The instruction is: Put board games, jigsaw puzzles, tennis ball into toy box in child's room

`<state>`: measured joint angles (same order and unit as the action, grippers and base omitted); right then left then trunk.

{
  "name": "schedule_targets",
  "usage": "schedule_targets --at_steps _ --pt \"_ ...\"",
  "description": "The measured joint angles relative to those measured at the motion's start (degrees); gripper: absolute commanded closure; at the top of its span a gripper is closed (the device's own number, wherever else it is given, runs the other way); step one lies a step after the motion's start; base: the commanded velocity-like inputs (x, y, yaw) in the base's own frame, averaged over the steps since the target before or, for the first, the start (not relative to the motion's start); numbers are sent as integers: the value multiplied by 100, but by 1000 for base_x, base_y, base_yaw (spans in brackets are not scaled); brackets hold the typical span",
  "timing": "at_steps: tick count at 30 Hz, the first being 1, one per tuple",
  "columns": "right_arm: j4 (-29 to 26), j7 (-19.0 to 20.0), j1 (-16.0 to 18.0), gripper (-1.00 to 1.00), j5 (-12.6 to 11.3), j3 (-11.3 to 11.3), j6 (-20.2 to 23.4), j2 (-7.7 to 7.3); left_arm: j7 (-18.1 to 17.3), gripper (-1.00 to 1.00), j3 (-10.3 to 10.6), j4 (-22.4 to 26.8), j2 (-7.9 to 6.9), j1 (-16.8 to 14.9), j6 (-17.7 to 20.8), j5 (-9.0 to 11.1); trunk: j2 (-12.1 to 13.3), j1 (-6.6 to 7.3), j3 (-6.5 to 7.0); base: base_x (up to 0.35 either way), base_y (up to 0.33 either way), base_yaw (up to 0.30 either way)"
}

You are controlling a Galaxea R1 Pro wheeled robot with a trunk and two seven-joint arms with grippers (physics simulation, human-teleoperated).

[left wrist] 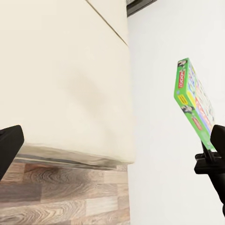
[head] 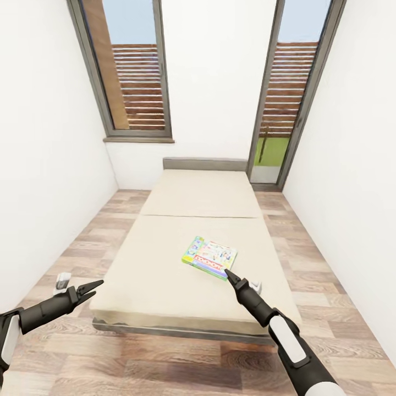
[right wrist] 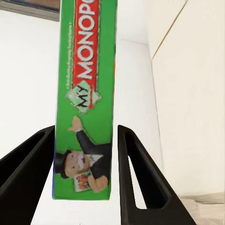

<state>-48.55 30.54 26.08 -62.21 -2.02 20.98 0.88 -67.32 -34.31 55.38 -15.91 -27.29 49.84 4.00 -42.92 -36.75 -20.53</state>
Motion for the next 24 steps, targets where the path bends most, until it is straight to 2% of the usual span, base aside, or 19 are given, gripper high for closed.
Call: schedule_targets --at_steps 14,24 --pt "4 15 -1 100 5 -8 -95 8 0 -100 7 -1 1 0 -4 1 562 308 253 0 0 6" --pt "4 15 -1 100 3 -11 -97 10 0 -100 7 0 9 0 -9 1 964 528 510 0 0 0"
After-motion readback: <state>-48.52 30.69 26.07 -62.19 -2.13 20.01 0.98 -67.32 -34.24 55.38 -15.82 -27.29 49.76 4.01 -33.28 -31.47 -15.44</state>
